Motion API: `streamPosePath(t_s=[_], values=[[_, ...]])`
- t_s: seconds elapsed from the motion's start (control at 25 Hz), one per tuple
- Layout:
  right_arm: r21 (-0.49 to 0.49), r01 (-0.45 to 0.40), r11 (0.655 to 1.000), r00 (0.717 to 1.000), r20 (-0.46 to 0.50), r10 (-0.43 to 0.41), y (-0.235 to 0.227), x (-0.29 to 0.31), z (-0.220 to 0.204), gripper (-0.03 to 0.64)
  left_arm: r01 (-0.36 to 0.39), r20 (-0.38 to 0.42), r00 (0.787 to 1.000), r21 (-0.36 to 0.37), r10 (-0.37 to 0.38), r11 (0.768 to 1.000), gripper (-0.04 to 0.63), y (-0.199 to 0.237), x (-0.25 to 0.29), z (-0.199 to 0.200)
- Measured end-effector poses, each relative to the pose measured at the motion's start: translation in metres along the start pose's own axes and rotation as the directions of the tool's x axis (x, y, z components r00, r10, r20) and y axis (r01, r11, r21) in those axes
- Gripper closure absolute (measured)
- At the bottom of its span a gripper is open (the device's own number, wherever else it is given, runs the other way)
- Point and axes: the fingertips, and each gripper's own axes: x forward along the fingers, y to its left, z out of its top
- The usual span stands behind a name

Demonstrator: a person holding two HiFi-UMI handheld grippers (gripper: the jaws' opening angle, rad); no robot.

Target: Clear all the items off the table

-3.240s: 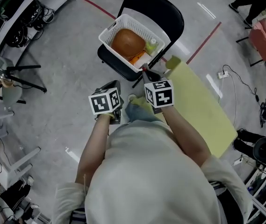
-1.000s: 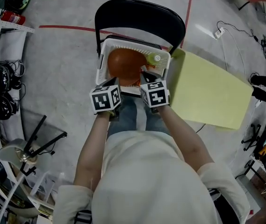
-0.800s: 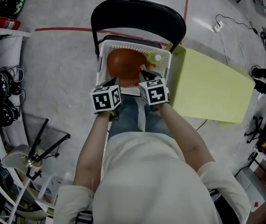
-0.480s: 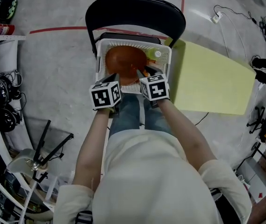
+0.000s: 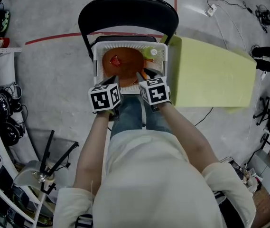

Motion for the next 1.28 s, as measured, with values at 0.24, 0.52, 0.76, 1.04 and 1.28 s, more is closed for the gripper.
streamPosePath(t_s=[0.24, 0.52, 0.76, 1.04, 1.28], values=[[0.040, 0.025, 0.999, 0.999, 0.033, -0.026, 0.005, -0.015, -0.007, 0.518, 0.026, -0.018, 1.000, 0.053, -0.025, 0.998, 0.586, -0.006, -0.005, -0.008], [0.145, 0.060, 0.988, 0.994, 0.081, -0.073, -0.006, -0.045, -0.022, 0.529, 0.057, -0.041, 0.998, 0.141, -0.052, 0.988, 0.586, -0.026, -0.003, -0.008], [0.218, 0.075, 0.973, 0.989, 0.111, -0.101, -0.025, -0.072, -0.047, 0.538, 0.083, -0.054, 0.996, 0.198, -0.074, 0.977, 0.586, -0.063, 0.000, -0.016], [0.265, 0.084, 0.961, 0.981, 0.147, -0.126, -0.038, -0.098, -0.071, 0.540, 0.108, -0.063, 0.993, 0.250, -0.095, 0.962, 0.586, -0.100, -0.005, -0.038], [0.289, 0.097, 0.952, 0.971, 0.182, -0.154, -0.045, -0.131, -0.103, 0.540, 0.119, -0.062, 0.992, 0.280, -0.106, 0.953, 0.586, -0.131, -0.017, -0.073]])
